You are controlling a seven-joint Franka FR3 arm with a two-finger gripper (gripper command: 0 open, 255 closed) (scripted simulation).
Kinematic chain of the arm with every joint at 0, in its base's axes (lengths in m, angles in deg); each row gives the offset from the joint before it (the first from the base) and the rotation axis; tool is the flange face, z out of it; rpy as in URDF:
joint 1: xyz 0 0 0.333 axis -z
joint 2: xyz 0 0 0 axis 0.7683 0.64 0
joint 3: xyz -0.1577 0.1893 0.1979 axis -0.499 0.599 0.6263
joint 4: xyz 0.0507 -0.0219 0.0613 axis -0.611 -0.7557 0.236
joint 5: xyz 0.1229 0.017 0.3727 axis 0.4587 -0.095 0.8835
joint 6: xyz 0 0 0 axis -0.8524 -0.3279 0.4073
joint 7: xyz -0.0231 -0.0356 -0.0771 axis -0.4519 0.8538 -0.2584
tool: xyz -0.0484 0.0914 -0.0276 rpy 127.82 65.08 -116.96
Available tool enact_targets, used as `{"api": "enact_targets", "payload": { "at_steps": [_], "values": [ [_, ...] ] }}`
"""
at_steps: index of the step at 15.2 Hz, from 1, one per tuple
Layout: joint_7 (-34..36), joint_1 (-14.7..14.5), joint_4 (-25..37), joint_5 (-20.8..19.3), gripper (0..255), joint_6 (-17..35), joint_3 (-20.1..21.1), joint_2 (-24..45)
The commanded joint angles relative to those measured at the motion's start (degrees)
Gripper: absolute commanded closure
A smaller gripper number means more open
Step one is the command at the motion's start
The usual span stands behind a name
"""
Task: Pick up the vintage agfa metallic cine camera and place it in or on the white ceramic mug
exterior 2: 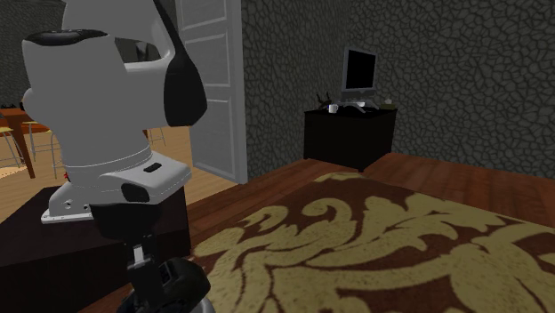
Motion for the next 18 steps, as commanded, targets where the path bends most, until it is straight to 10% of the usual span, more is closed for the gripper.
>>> {"api": "enact_targets", "payload": {
  "at_steps": [1,18],
  "values": [
    [0.0,0.0,0.0,0.0,0,0.0,0.0,0.0],
    [3.2,-2.0,1.0,-5.2,0,-4.9,-3.3,-5.2]
  ]
}}
